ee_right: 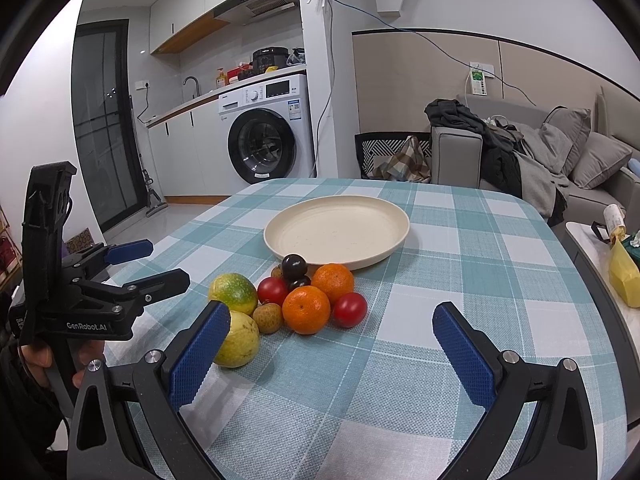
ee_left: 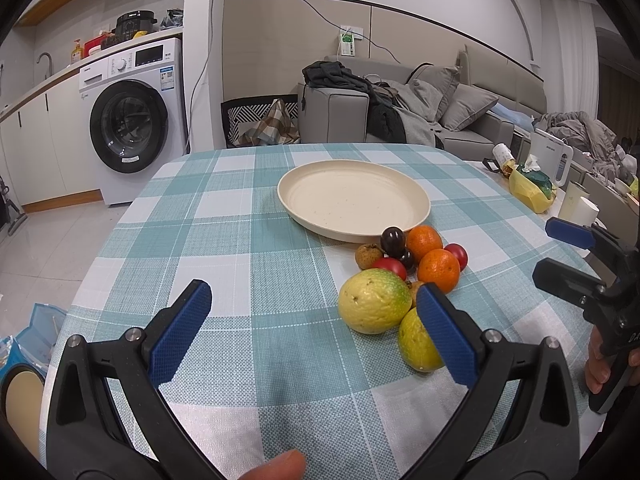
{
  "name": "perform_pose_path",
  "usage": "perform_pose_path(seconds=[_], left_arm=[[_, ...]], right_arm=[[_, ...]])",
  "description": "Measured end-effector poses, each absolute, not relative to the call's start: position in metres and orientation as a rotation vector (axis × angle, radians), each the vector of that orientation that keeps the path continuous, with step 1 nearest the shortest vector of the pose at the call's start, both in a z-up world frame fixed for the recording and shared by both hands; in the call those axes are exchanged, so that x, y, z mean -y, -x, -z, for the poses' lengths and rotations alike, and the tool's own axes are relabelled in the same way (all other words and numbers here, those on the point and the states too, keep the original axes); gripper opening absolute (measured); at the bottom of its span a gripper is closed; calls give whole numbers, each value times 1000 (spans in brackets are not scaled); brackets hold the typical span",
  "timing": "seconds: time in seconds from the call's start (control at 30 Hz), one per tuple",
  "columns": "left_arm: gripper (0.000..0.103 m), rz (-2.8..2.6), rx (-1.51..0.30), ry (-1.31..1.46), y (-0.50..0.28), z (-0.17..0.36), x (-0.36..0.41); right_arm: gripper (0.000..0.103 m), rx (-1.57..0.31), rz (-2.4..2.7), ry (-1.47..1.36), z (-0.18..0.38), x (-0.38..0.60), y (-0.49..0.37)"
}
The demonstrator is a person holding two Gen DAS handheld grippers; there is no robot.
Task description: Organize fruits
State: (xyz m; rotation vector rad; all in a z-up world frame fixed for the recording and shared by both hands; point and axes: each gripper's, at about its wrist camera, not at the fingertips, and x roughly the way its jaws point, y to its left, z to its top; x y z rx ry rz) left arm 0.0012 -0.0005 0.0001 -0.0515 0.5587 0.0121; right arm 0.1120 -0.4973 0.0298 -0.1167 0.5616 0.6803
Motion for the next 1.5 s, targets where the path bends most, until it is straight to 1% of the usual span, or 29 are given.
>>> perform_pose_path(seconds=[0.33, 0.77, 1.07, 1.13, 1.27, 1.37, 1.5], left_arm=[[102, -9, -567, 51, -4, 7, -3], [102, 16, -595, 40, -8, 8, 2], [102, 29, -603, 39, -9, 7, 0], [102, 30, -612, 43, -10, 8, -1], [102, 34, -632, 39, -13, 9, -2], [102, 33, -643, 29, -14, 8, -3], [102, 37, -649, 44, -14, 7, -8]], right_arm=[[103, -570, -670, 114, -29, 500, -114], [103, -639, -643, 136, -24, 495, -126], [102, -765, -749, 130, -13, 474, -126], [101, -791, -784, 130, -10, 469, -125], [84, -830, -811, 172, -4, 452, -119], [83, -863, -831, 172, 2, 442, -118], [76, -895, -845, 176, 7, 428, -118]])
